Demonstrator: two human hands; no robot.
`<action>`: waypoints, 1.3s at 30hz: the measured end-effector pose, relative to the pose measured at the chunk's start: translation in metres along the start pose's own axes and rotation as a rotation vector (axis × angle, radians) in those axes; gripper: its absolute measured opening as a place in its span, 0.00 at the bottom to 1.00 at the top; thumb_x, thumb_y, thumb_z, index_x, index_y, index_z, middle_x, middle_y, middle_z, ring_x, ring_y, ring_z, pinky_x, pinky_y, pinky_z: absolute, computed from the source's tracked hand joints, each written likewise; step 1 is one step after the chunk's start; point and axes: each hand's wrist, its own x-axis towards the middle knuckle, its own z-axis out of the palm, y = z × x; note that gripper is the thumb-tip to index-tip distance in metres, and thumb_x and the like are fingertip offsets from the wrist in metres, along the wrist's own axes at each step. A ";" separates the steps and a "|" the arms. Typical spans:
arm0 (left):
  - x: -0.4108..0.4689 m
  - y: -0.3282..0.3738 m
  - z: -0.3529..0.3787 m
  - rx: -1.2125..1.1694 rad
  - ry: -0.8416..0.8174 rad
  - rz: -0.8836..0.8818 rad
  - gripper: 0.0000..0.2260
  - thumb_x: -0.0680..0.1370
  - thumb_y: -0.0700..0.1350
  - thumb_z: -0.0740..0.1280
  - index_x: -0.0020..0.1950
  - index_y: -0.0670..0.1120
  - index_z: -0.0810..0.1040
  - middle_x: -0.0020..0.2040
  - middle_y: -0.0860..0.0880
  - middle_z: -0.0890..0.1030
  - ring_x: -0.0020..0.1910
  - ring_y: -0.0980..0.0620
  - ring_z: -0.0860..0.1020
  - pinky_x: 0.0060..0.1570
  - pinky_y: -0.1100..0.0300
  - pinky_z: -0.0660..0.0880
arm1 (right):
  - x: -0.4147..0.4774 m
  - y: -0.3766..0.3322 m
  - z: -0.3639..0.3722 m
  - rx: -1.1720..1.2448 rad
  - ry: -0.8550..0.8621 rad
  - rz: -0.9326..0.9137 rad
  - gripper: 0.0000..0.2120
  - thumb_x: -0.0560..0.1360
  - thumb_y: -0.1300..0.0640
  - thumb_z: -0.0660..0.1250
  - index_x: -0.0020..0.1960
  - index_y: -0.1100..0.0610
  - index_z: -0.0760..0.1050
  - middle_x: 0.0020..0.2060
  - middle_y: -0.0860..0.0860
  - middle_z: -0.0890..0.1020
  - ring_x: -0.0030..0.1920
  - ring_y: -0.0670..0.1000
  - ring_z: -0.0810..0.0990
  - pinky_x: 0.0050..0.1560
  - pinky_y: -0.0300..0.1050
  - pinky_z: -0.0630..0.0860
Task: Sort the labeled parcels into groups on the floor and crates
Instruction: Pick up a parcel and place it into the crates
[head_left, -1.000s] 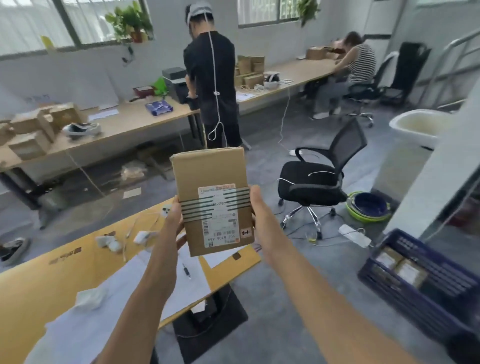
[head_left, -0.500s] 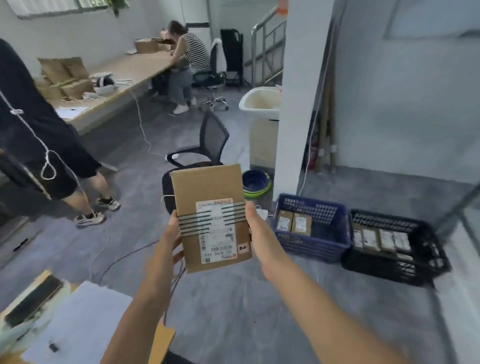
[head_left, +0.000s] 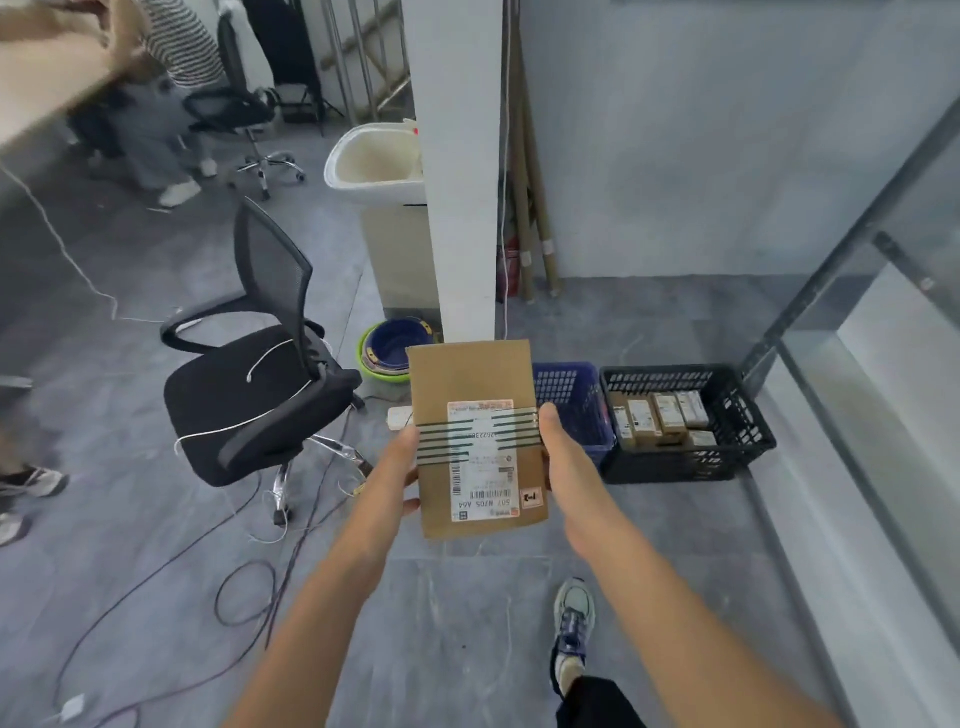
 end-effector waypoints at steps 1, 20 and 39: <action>0.017 0.002 0.010 0.008 -0.008 -0.017 0.19 0.83 0.65 0.54 0.66 0.62 0.80 0.59 0.63 0.83 0.66 0.57 0.77 0.62 0.52 0.75 | 0.015 -0.002 -0.008 0.004 0.021 0.021 0.18 0.86 0.36 0.51 0.59 0.39 0.78 0.58 0.39 0.82 0.59 0.42 0.77 0.63 0.46 0.68; 0.328 0.019 0.217 0.080 -0.110 -0.320 0.21 0.84 0.64 0.56 0.67 0.55 0.80 0.61 0.54 0.83 0.59 0.54 0.80 0.56 0.55 0.74 | 0.325 -0.035 -0.179 0.047 0.193 0.304 0.18 0.87 0.40 0.54 0.66 0.47 0.76 0.48 0.41 0.82 0.48 0.40 0.79 0.49 0.42 0.73; 0.649 -0.123 0.286 0.115 -0.269 -0.707 0.29 0.79 0.68 0.61 0.76 0.54 0.69 0.72 0.50 0.75 0.68 0.48 0.74 0.71 0.47 0.69 | 0.641 0.090 -0.215 0.029 0.414 0.635 0.20 0.85 0.37 0.56 0.59 0.48 0.80 0.52 0.49 0.86 0.50 0.50 0.85 0.48 0.48 0.80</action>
